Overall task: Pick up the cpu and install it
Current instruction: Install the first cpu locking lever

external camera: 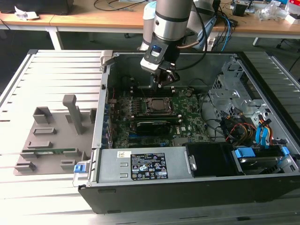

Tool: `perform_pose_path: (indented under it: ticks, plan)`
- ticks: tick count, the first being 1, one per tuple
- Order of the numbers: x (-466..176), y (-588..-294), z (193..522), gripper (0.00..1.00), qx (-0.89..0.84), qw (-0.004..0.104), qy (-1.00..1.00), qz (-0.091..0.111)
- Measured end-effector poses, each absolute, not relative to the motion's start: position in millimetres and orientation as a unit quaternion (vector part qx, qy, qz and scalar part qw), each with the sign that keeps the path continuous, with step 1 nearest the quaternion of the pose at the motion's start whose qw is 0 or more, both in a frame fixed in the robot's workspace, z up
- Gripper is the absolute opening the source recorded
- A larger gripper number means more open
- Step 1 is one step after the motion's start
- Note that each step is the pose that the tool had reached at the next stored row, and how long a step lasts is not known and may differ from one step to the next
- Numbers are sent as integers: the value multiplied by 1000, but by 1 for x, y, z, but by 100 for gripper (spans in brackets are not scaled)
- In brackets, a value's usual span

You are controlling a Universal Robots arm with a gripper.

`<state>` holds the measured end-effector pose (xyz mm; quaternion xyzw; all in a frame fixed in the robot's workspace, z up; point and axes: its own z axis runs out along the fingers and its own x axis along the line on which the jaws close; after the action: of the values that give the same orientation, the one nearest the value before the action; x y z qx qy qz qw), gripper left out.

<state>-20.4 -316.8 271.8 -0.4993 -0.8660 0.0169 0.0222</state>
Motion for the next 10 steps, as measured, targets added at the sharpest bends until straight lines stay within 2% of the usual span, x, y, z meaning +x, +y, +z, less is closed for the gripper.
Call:
perform_pose_path:
  ticks: [10]
  plan:
    - [-20,-317,272,11,-373,20,-927,20]
